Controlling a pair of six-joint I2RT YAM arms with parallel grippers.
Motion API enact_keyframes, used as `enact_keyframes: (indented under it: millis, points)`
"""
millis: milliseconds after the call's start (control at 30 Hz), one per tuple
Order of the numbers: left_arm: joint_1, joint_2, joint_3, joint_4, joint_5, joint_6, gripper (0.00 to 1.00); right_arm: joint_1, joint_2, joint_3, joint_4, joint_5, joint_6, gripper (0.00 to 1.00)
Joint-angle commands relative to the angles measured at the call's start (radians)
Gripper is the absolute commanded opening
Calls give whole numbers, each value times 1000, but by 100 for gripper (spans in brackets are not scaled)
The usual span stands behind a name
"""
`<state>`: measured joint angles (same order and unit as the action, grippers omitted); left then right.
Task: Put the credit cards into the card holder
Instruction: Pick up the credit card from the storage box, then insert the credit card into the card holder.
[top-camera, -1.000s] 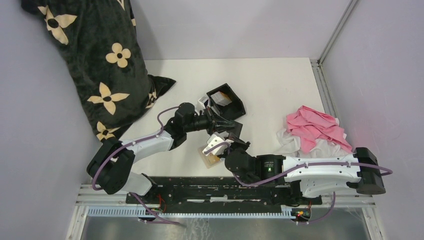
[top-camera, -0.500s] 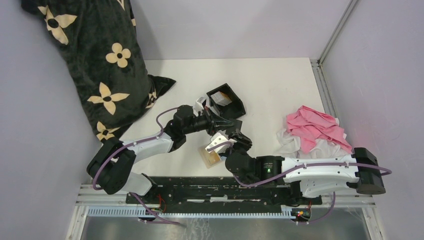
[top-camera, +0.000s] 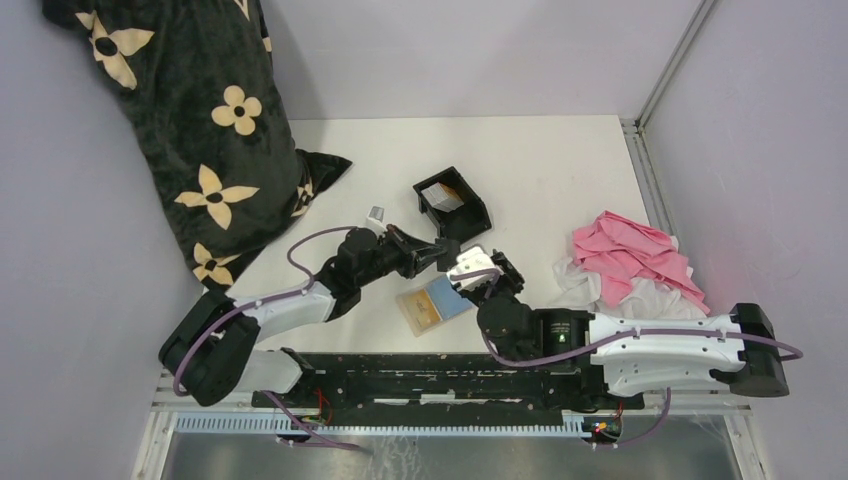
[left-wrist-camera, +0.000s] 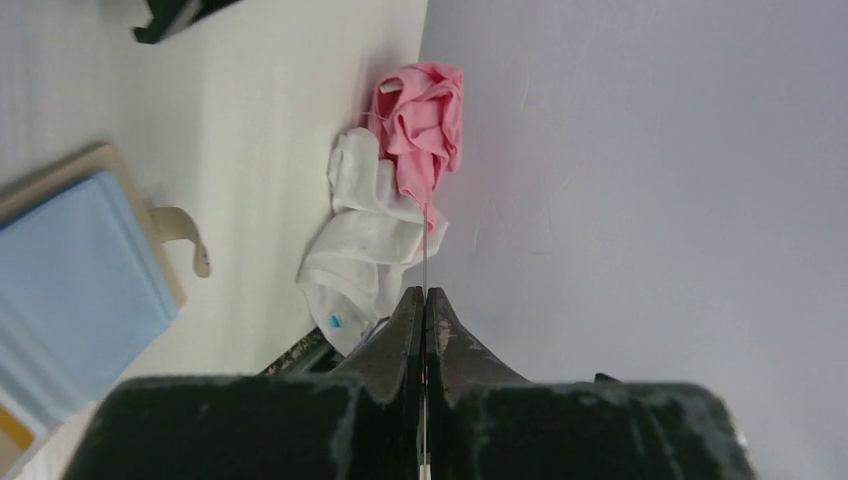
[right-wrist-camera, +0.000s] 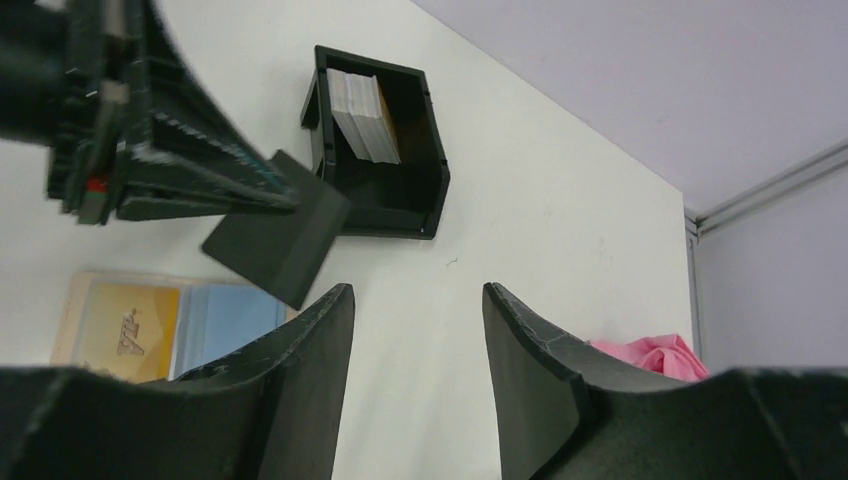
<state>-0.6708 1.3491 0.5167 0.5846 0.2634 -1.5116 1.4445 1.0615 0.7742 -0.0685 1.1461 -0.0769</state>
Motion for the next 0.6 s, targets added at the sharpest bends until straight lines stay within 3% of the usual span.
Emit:
enact_keyframes:
  millis: [0, 133, 367, 567]
  points:
    - [-1, -113, -79, -3, -166, 102, 3, -50, -58, -9, -6, 19, 117, 55]
    - [-27, -207, -191, -12, -291, 116, 3, -134, -31, 13, -60, -61, 215, 48]
    - [-149, -328, -358, 1, -526, 105, 3, -282, 159, 93, -153, -266, 390, 15]
    - [-262, -341, -429, 32, -685, 78, 3, -329, 309, 130, -137, -400, 446, 1]
